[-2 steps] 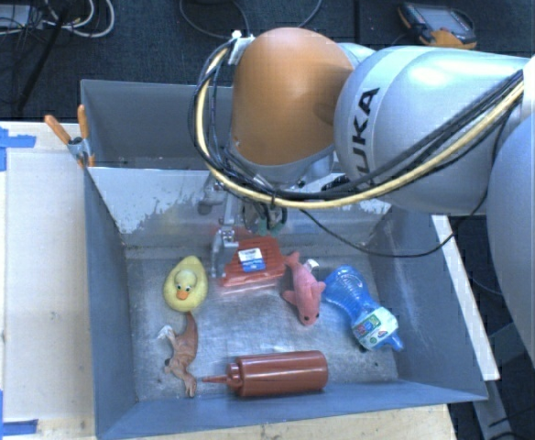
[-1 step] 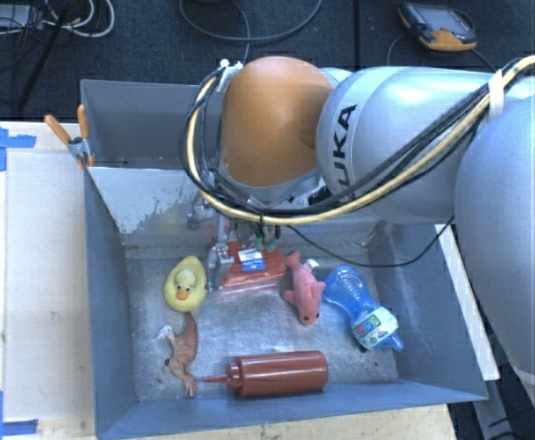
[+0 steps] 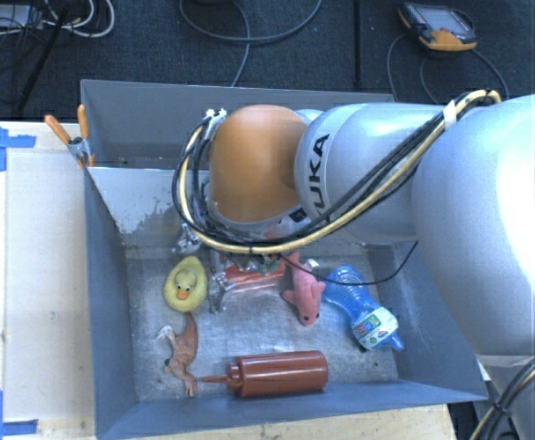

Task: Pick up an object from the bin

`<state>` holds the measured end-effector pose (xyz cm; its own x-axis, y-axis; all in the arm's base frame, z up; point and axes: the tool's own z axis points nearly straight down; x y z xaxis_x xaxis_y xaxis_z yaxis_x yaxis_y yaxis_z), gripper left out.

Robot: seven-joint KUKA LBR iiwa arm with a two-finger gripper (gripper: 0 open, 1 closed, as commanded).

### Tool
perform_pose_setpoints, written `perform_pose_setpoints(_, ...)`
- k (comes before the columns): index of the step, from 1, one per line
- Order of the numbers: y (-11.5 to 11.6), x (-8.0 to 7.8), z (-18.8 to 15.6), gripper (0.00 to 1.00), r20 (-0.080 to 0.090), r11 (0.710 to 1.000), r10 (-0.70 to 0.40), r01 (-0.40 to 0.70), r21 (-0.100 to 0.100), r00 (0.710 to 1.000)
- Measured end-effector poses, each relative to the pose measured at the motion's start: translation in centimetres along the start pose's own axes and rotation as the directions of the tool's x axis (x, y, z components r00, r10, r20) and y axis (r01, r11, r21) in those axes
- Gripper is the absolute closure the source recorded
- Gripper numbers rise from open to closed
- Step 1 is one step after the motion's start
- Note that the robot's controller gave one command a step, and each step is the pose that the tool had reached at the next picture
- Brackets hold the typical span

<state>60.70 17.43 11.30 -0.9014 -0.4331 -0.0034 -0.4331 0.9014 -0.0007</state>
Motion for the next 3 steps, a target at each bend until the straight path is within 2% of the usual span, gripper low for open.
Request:
perform_pose_setpoints(1, -1.05, -1.27, 4.08, 0.0, -0.001, 0.987, -0.164, 0.164, -0.002, 0.987)
perform_pose_setpoints(2, -0.94, -1.3, 4.07, 0.0, 0.0, 0.982, -0.188, 0.188, -0.001, 0.982)
perform_pose_setpoints(3, -0.97, -1.47, 3.84, 1.0, 0.003, 0.987, -0.16, 0.16, -0.003, 0.987)
